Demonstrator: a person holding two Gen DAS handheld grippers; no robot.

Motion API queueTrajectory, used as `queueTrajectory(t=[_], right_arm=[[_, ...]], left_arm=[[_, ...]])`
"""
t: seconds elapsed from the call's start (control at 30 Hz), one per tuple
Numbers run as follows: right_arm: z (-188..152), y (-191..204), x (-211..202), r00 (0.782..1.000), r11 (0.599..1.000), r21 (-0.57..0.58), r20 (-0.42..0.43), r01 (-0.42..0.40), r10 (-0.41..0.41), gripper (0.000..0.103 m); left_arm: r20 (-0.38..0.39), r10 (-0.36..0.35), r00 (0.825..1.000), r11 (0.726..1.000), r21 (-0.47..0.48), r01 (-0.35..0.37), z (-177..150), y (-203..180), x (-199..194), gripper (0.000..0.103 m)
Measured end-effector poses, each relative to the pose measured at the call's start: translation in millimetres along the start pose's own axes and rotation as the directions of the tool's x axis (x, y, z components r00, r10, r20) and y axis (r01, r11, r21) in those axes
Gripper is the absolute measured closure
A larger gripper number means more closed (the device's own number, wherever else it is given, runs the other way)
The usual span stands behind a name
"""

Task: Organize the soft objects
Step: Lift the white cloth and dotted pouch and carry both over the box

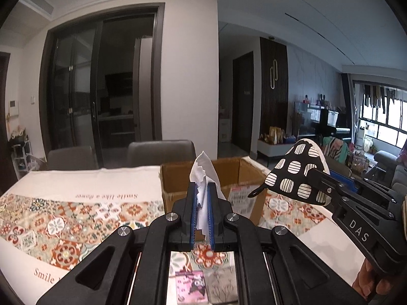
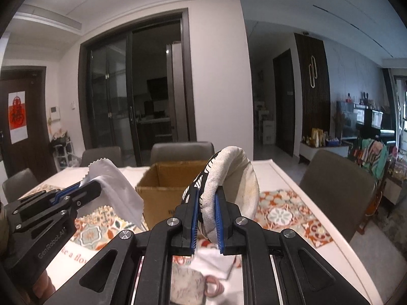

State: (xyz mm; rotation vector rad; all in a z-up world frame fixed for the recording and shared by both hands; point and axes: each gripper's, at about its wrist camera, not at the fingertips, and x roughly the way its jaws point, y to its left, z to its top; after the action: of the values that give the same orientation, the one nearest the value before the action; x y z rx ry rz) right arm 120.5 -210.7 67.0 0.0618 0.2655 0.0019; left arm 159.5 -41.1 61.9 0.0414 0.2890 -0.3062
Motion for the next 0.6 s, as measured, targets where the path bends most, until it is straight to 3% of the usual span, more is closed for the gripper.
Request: queueTrajectory(t=[0.6], right_arm=[[34, 6, 38, 0.997, 0.999, -0.045, 0.073, -0.018, 0.022, 0.09]], left_arm=[[0.091, 0.024, 0.996, 0.999, 0.033, -0.027, 41, 6, 45, 0.094]])
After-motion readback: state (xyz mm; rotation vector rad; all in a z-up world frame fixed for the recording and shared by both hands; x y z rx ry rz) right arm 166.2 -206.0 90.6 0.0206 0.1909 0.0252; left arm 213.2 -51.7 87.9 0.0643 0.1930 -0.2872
